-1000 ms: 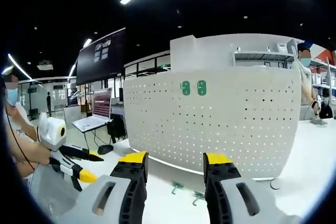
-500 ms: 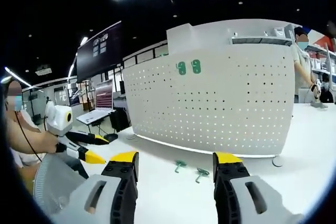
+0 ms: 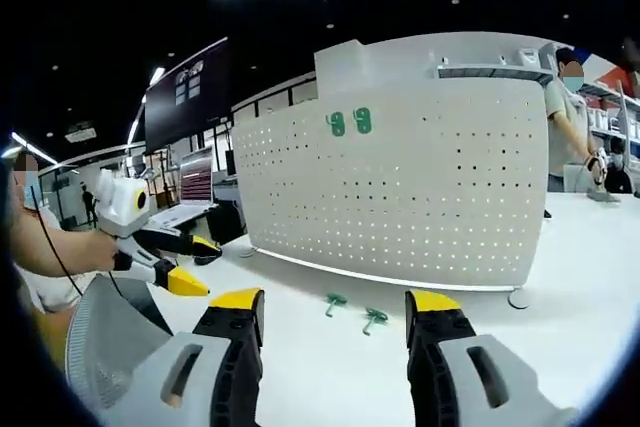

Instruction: Insert the hook assembly into the mounting plate slot until the hook locks in place.

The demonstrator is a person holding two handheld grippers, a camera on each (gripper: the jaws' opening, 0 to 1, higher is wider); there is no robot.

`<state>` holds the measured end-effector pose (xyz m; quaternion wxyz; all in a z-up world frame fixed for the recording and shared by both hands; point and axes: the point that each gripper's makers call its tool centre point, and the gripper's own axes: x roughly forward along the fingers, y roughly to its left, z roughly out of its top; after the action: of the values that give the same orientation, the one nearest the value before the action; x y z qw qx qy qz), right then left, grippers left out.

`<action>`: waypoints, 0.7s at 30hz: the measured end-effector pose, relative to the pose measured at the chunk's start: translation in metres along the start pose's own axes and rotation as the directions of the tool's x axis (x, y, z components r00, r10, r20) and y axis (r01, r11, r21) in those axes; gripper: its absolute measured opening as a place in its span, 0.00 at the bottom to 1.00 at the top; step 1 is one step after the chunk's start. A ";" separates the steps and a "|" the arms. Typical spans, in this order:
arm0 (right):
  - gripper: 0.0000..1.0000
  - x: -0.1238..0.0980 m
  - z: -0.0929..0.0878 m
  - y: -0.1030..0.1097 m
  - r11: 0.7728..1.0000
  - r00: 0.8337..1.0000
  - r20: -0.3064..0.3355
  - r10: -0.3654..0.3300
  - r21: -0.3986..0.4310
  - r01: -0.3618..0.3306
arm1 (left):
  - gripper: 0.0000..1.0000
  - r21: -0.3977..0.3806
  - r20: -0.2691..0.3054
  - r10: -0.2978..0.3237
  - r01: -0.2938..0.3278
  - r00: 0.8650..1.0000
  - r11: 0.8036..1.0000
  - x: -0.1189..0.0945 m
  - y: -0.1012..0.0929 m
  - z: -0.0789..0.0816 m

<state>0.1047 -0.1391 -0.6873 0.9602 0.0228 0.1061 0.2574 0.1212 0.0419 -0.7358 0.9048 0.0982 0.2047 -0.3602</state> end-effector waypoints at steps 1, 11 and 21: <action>0.55 0.000 0.000 0.000 1.000 1.000 -0.001 -0.001 -0.002 0.001 | 0.62 0.023 -0.009 -0.011 0.011 1.000 1.000 0.004 -0.001 0.001; 0.53 -0.005 0.000 -0.004 1.000 1.000 0.004 -0.006 0.013 0.006 | 0.62 0.179 -0.086 -0.085 0.099 0.993 0.979 0.033 0.002 0.013; 0.53 -0.005 -0.001 -0.008 0.999 1.000 0.004 -0.012 0.036 0.012 | 0.62 0.272 -0.217 -0.142 0.199 0.966 0.941 0.064 0.008 -0.002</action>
<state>0.1040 -0.1483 -0.6884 0.9613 0.0402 0.1088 0.2498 0.1681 0.0098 -0.7658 0.8212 0.2472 0.2445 -0.4524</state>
